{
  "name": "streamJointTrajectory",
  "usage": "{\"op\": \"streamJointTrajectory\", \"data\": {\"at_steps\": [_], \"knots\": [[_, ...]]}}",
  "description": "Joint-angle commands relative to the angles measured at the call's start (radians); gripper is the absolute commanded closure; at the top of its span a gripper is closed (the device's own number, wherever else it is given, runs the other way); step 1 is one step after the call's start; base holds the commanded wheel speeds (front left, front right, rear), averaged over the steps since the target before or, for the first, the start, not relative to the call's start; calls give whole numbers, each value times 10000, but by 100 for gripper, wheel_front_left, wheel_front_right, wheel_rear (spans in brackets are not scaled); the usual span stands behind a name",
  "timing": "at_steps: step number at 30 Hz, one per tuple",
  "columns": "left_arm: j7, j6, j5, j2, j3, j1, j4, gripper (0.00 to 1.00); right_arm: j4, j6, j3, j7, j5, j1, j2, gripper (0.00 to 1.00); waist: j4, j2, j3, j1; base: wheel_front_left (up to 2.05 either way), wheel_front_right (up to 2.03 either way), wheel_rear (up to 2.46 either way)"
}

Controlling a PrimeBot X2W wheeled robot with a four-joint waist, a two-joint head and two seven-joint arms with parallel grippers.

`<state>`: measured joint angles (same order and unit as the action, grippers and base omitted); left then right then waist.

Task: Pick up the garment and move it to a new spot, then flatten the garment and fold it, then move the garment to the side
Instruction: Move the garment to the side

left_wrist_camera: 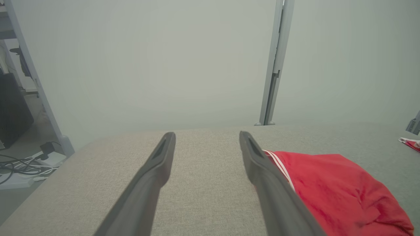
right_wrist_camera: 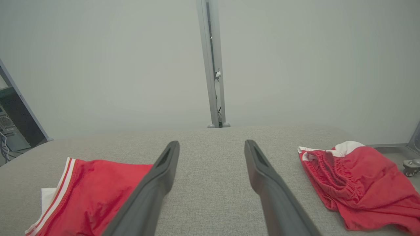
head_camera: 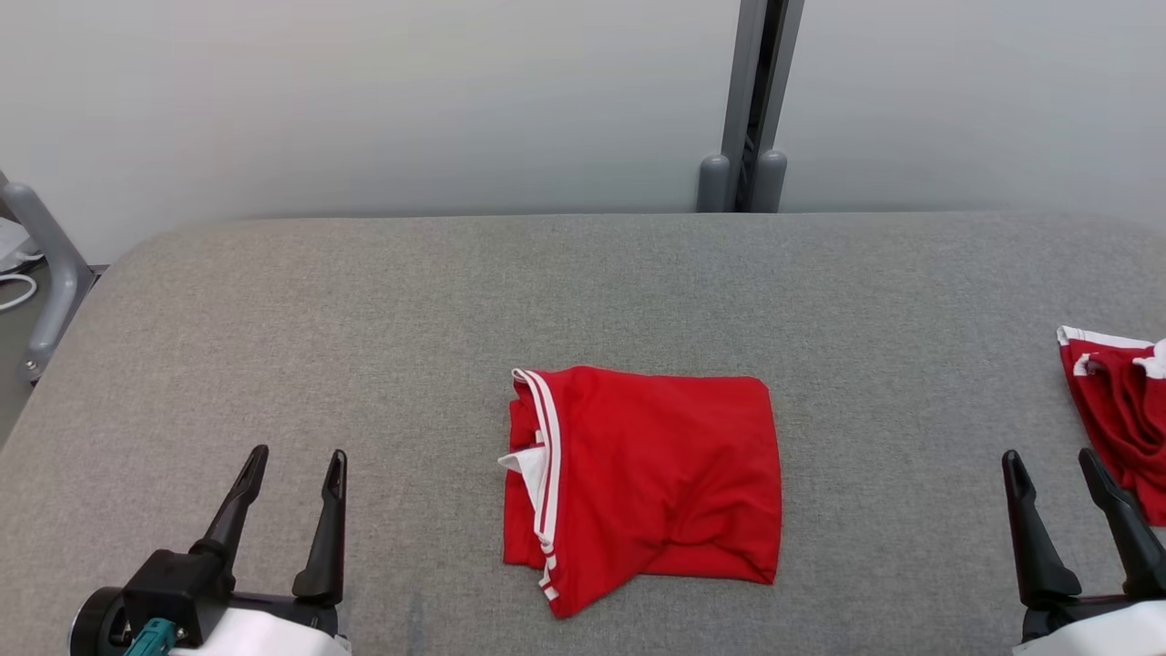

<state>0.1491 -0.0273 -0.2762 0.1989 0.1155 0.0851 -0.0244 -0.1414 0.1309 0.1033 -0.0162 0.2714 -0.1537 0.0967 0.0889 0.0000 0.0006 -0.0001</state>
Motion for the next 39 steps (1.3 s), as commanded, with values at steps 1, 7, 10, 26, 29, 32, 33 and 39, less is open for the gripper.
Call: {"op": "streamJointTrajectory", "data": {"at_steps": [1, 7, 10, 26, 29, 32, 33, 39], "knots": [[45, -27, -88, 35, 7, -35, -35, 0, -43, -5, 57, 30, -42, -106, 38, 0, 24, 0, 13, 1, 0, 0, 0], [110, -16, -75, -19, 115, -259, -45, 0, -106, -5, 210, 130, -74, -84, 99, 0, 273, 0, 86, 1, 0, 0, 0], [185, -3, -72, -74, 196, -509, -136, 0, -115, -5, 427, 246, -63, -118, 118, 0, 650, 0, 239, 1, 0, 0, 0], [1009, 114, -133, -846, 622, -2108, 83, 0, 2145, -5, 223, 258, -327, 1351, 666, 0, 2914, 0, 2067, 1, 0, 0, 0], [1102, 198, -139, -995, 688, -2305, 180, 0, 2817, -5, -40, 253, -235, 1746, 831, 0, 3220, 0, 2300, 1, 0, 0, 0], [1140, 250, -110, -1063, 708, -2456, 324, 0, 3420, -5, -390, 224, -97, 2057, 944, 0, 3419, 0, 2455, 1, 0, 0, 0], [1153, 271, -92, -1085, 703, -2497, 369, 0, 3584, -5, -519, 234, -61, 2130, 990, 0, 3465, 0, 2486, 1, 0, 0, 0], [1165, 355, 29, -1204, 481, -2641, 385, 0, 4304, -3, -1143, 328, 207, 2333, 1035, 94, 3507, 0, 2510, 1, 0, 0, 0]]}}
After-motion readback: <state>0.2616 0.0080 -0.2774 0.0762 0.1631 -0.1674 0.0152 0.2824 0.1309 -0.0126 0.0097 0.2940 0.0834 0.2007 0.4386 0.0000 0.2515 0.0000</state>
